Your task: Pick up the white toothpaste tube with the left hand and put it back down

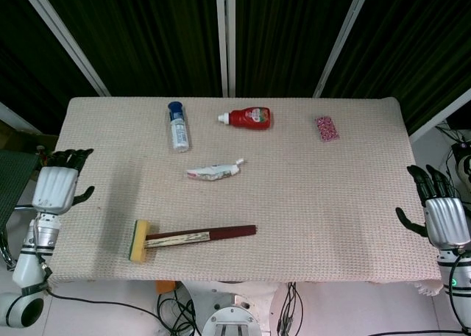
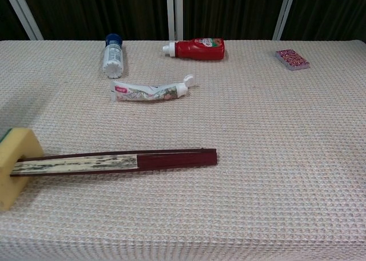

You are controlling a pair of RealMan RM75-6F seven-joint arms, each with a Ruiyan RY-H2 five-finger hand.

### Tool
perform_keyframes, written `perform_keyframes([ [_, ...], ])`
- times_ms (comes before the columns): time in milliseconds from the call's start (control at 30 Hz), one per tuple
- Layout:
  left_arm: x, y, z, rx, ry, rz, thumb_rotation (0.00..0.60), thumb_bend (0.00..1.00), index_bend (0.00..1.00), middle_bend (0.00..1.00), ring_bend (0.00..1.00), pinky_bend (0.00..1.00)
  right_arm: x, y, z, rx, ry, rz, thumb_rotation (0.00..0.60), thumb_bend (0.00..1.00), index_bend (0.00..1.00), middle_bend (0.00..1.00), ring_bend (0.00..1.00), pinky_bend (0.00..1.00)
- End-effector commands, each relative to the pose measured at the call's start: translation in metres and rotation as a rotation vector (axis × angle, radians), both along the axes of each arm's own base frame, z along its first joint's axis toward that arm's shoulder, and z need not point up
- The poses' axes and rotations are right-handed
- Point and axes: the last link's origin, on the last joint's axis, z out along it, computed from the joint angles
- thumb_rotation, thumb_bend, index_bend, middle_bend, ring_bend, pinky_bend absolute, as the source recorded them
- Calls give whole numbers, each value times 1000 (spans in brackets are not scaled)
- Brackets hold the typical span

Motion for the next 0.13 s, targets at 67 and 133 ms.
perform_keyframes([
  [67,-25,-52,7,-24,-57,30,585,211,161,209,170,202,-1,14,-2,31,-36,-8,600,268,79,117,0,107],
  [133,-29,-66,6,-22,-72,40,589,211,161,209,170,201,0,17,-3,37,-34,-9,600,268,78,118,0,107],
])
